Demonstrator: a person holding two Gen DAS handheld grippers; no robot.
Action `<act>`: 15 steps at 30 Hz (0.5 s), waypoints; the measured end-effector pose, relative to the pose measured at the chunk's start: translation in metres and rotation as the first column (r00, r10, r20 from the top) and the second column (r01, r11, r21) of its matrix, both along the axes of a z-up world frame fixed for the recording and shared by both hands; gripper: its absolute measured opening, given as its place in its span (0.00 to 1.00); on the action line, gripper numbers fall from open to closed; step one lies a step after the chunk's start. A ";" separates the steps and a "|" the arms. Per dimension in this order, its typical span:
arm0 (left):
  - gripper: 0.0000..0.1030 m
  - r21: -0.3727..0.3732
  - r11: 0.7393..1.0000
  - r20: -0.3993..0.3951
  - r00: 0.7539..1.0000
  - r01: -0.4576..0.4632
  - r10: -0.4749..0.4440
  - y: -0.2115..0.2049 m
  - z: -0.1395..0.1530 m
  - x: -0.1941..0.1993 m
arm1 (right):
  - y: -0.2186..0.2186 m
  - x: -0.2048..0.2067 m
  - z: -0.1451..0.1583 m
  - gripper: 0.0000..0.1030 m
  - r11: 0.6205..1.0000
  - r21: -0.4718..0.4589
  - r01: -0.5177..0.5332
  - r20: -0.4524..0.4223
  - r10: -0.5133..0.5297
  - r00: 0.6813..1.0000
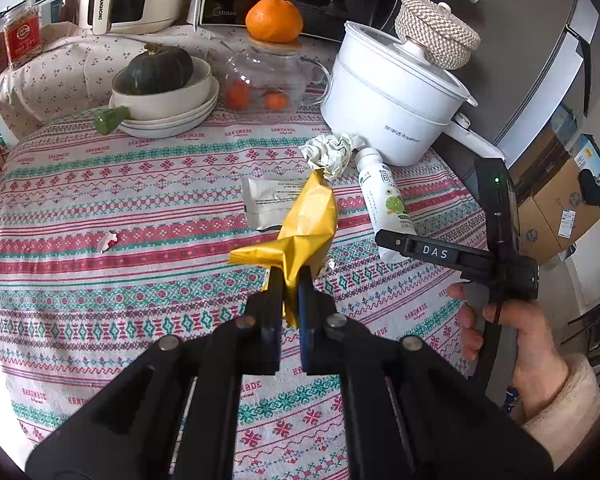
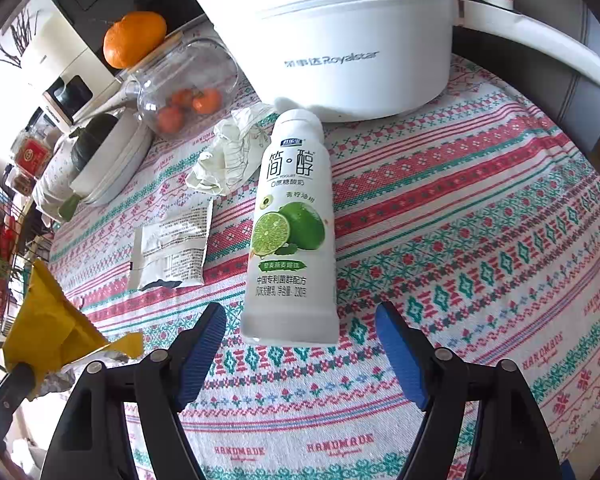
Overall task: Collect trash
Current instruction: 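Grasp the yellow wrapper with the left tool while the right tool grasps the lime drink bottle, then carry the yellow wrapper and lime bottle over the white bin and release both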
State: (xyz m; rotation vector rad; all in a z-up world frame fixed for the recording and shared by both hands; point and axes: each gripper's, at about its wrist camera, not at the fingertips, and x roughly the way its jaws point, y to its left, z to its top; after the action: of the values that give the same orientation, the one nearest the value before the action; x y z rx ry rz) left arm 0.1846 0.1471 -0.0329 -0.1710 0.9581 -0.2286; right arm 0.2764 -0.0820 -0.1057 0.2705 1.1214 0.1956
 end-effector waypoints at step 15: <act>0.07 -0.023 0.999 0.030 0.999 0.026 -0.025 -0.032 0.015 -0.013 | -0.025 -0.042 0.033 0.51 0.999 -0.002 -0.051 0.104 0.051 0.993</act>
State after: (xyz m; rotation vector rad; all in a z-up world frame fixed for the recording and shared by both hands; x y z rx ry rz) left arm 0.1720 0.1152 -0.0181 -0.1763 0.9292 -0.2649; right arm 0.2346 -0.1071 -0.0724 0.2297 1.0253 0.2531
